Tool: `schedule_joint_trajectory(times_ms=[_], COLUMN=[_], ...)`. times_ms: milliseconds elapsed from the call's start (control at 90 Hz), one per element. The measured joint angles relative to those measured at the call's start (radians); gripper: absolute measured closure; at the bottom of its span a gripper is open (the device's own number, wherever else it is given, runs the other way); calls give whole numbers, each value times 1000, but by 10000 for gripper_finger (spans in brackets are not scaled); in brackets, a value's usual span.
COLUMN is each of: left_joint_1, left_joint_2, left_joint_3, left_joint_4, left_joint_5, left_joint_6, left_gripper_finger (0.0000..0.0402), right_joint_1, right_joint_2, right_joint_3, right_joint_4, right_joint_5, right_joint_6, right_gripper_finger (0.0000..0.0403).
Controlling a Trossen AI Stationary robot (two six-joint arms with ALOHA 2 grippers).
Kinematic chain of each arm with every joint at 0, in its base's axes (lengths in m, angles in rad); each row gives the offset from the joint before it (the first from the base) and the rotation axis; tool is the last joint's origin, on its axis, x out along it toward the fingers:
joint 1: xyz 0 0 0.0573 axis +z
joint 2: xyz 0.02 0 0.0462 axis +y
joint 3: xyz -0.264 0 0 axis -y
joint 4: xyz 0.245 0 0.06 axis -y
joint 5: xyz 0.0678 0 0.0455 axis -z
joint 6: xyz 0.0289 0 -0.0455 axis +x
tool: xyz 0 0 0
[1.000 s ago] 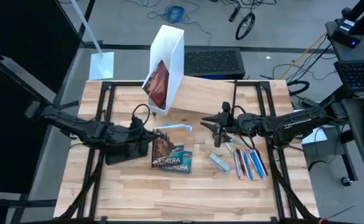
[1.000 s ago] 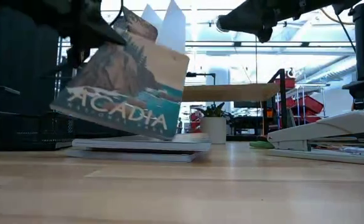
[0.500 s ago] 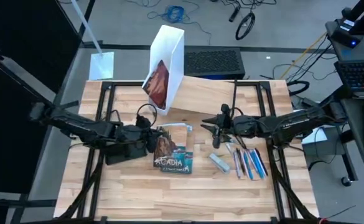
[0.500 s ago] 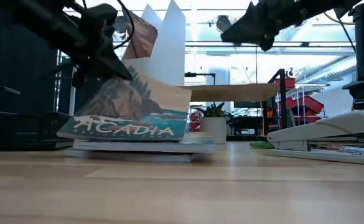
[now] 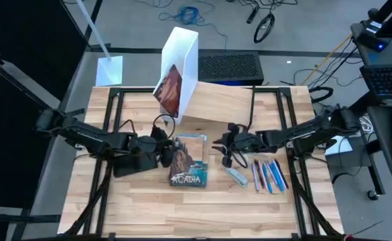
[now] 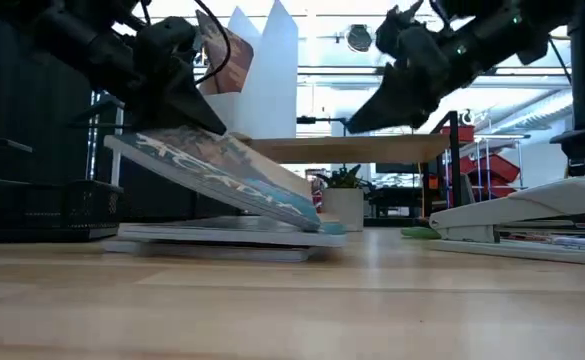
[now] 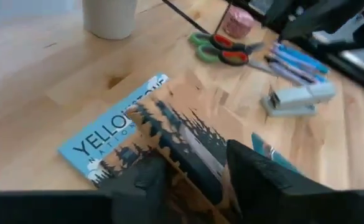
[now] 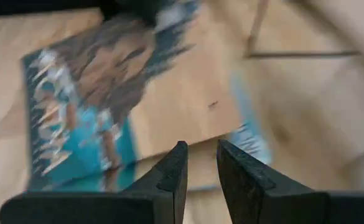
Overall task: Stock shelves
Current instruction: Remove the brown book from the white bookshelf on the shelf
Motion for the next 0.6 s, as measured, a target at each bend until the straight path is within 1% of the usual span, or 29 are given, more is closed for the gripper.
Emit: schedule_joint_trajectory(times_ms=[89,211,289,400,522,600], left_joint_1=[0,0,0,0,-2,-3], left_joint_2=[-11,-27,-36,-39,-39,-40], left_joint_3=[0,19,32,65,105,109], left_joint_4=[-16,-141,-235,-351,-460,-493], left_joint_5=[15,24,22,32,95,154], left_joint_6=[76,129,136,161,194,205], left_gripper_finger=[221,202,199,199,199,199], right_joint_1=[1,0,0,0,0,8], right_joint_2=[41,103,136,175,218,257], right_joint_3=[0,0,0,0,8,39], right_joint_4=[-15,-21,-19,-29,-43,-38], right_joint_5=[-46,-89,-113,-116,-139,-143], right_joint_6=[14,65,93,139,175,186], right_gripper_finger=[332,332,332,332,332,332])
